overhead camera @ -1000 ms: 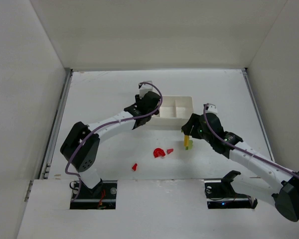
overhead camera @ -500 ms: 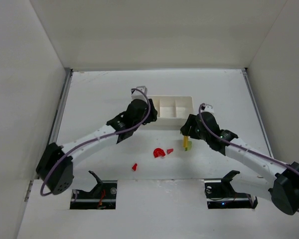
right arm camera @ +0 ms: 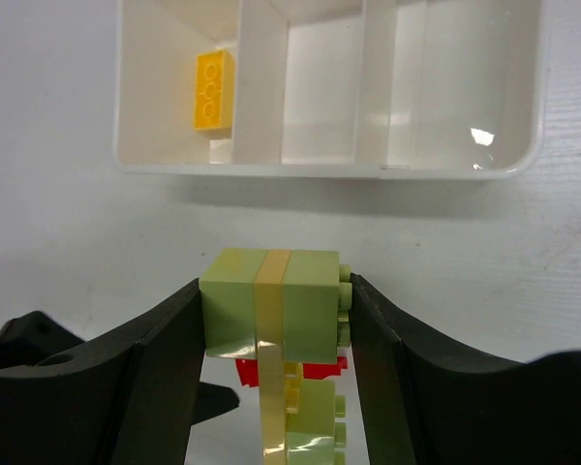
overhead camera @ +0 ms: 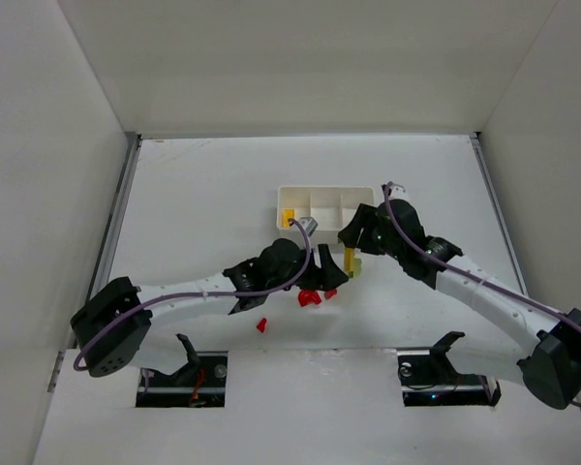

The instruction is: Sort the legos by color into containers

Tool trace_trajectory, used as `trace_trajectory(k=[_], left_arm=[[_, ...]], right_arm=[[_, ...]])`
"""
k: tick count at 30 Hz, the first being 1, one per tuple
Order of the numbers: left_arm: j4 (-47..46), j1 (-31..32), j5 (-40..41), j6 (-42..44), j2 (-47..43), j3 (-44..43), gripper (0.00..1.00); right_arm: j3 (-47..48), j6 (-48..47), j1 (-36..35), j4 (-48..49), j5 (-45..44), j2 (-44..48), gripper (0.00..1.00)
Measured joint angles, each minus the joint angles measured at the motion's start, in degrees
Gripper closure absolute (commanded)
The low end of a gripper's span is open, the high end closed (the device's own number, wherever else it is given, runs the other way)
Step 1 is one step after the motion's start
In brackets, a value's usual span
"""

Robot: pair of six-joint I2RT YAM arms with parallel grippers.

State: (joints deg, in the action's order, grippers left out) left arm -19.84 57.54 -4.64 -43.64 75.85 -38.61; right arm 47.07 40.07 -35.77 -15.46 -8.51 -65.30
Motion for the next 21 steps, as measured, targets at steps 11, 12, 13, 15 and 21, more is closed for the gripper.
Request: trace_trajectory(k=[11,12,13,15,21], left_arm=[[-12.17,-0.66,0.42,-5.88,0.52,3.98,0.41],[-12.66,-0.66,0.81,-6.08,0.55,4.04,0.43],[-13.25,-0.63,1.29,-6.34,0.55,4.11,0.44],[-14.62,-0.33,2.69,-6.69,0.57,4.17,0.46],[-18.58,0.85,6.43,-7.28,1.31,4.50,0.49]], right_arm=[[0.13,1.31,-1.40,-0.87,1.49,-1.11,0.63],[0.13,1.40,-1.49,-0.83,1.73,-1.11,0.63],[0.13,1.55,-1.55,-0.83,2.01,-1.11,0.63],[0.13,1.77,-1.73,-0.85,2.56,-1.11,0.63],[0.07,2.62,-1.81,-0.66,4.74,-1.11,0.63]])
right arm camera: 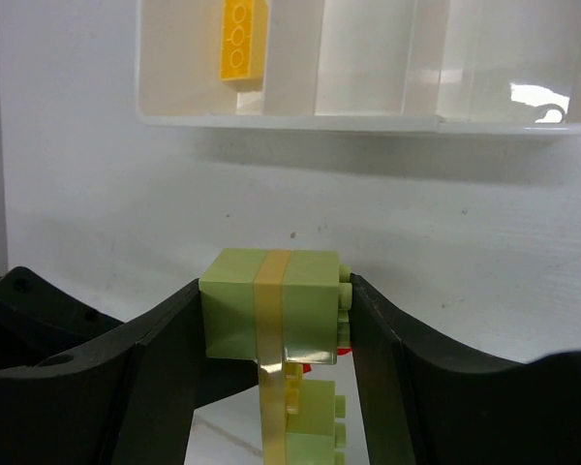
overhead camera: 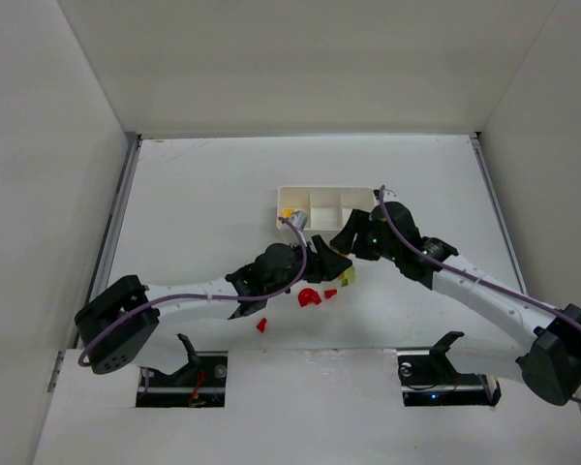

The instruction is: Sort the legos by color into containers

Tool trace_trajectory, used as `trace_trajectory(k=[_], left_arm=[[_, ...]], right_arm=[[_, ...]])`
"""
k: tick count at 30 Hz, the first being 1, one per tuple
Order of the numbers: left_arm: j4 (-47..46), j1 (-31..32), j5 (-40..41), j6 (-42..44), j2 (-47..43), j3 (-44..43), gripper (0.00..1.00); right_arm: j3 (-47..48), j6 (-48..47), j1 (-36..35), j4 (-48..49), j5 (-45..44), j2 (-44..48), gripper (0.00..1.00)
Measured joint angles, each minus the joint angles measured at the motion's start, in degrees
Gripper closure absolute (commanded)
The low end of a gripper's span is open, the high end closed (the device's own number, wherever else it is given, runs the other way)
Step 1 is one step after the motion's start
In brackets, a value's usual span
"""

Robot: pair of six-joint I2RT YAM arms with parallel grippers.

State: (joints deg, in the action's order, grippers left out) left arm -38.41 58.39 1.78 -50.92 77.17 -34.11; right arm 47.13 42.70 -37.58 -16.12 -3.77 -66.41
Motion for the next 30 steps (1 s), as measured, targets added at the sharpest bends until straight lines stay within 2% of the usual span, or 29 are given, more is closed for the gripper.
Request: trace_trajectory(k=[7,15,20,24,30], left_arm=[[-1.14,0.68,0.98,-0.39,1.77,0.00,0.52],[-0.76,0.81,1.55,0.02,1.42,0.00,0.48],[1.33,1.03,1.86,1.73,0.44,0.00,0.47],[5.14,1.07,3.06,3.82,-1.66,0.00,0.40],[7.32,1.03,3.58,5.44,-2.73,0.00,0.41]], right_arm=[[-0.48,0.92,0.04,0.31,2.16,0.00,0.63],[-0.48,1.05,0.11,0.35,2.58,0.07,0.63],[-0.50,1.01,0.48,0.35,2.67,0.07,0.63],[-0.85,0.96,1.40,0.33,2.69,0.07,0.63],[-0.90,0.92,1.88,0.35,2.69,0.13,0.63]])
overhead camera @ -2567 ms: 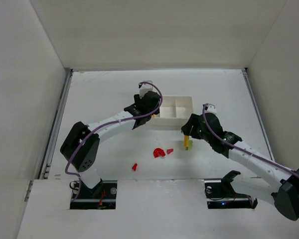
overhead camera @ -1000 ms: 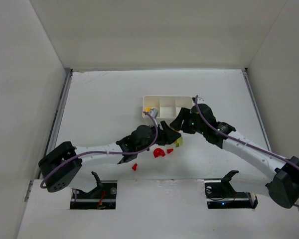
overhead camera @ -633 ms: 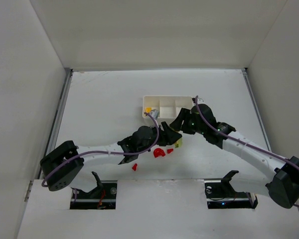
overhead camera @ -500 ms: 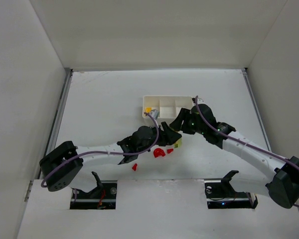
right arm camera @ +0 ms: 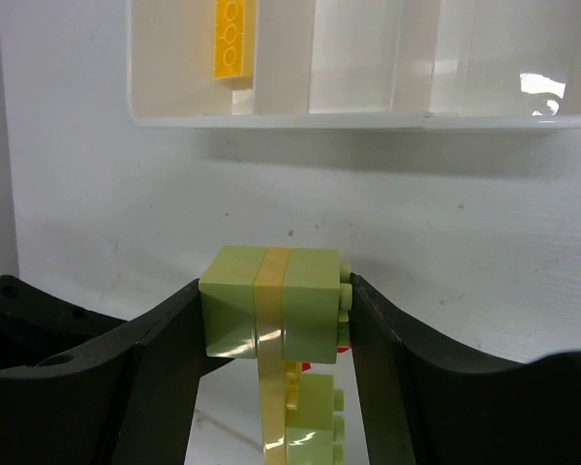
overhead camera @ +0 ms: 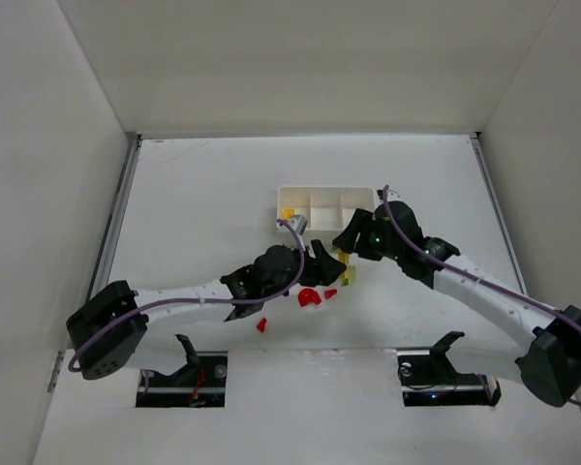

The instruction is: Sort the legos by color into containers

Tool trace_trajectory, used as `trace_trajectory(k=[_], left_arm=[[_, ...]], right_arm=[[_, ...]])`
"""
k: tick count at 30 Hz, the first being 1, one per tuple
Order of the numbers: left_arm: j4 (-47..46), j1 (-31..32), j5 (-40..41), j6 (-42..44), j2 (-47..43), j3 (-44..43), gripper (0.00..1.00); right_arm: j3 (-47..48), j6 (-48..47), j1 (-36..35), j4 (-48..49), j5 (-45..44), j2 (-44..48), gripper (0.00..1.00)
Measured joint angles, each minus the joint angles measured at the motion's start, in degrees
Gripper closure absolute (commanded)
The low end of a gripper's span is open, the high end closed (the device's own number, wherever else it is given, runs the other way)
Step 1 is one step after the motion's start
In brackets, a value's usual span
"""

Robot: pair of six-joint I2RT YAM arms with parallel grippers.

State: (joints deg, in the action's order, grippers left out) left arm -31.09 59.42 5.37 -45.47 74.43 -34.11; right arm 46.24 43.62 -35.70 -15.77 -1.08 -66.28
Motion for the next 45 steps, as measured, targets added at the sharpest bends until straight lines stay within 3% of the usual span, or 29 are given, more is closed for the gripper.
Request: trace_trajectory(k=[16,32,37,45], left_arm=[[-4.68,0.50,0.48,-0.70,4.26,0.00,0.47],[-7.52,0.50,1.22,-3.23,5.29,0.00,0.78],[-7.82,0.63,1.57,-3.72,5.31,0.11,0.84],[-11.50,0.74,1.75,-5.07,3.74,2.75,0.85]], right_arm=[[-0.02,0.44,-1.18,0.52,0.33,0.87,0.63],[-0.24,1.20,-1.51,1.36,0.48,0.87,0.63],[-0.24,1.20,-1.51,1.38,0.42,0.87,0.54],[-0.33,1.53,-1.03,1.36,0.81,2.23,0.26]])
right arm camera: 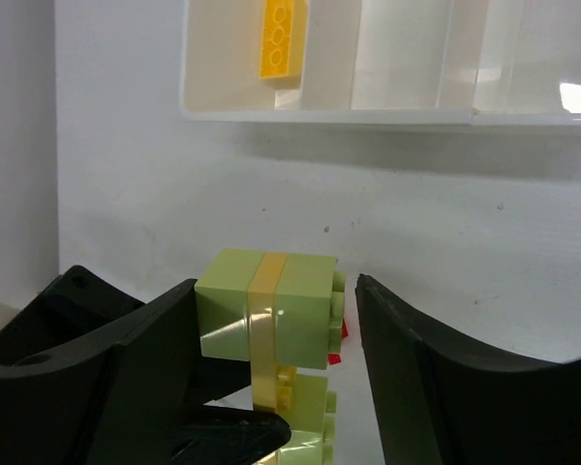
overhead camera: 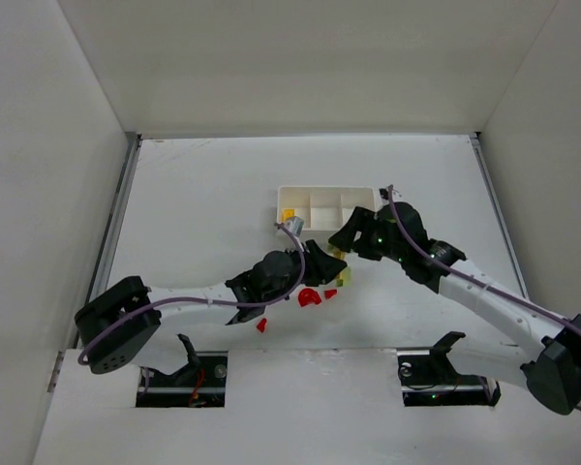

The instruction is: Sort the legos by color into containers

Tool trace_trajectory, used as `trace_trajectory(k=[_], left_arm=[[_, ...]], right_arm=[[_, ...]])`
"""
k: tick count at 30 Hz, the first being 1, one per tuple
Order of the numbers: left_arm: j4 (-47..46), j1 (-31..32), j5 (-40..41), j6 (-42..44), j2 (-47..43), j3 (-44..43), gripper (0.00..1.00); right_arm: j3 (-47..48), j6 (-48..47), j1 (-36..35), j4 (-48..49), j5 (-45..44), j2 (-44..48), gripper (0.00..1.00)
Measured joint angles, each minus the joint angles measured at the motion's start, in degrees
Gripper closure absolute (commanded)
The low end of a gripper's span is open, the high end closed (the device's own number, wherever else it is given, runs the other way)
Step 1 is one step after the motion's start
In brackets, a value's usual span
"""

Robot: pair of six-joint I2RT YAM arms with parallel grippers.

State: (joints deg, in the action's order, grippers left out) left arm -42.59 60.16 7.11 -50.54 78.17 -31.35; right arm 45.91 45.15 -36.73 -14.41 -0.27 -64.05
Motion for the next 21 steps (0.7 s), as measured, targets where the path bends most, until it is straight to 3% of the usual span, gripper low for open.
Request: trace_trajectory(k=[6,12,21], left_arm=[[-2.40,-0.61,-0.50,-1.29,-3.41,2.03,0.85],[-5.53,-3.85,-2.86,-4.07,-7.34,5.31,0.85],[-17.14,-13.77,-11.19,-17.18,-10.58,8.63,0.84]], right_arm=[[-0.04,0.59,3.67,1.46,1.68,5.09,0.14],[-5.07,3.50,6.43,9.11,5.60,10.84,0.15],[-14.82,12.09,6.38,28.50,14.67,12.57,0.16]])
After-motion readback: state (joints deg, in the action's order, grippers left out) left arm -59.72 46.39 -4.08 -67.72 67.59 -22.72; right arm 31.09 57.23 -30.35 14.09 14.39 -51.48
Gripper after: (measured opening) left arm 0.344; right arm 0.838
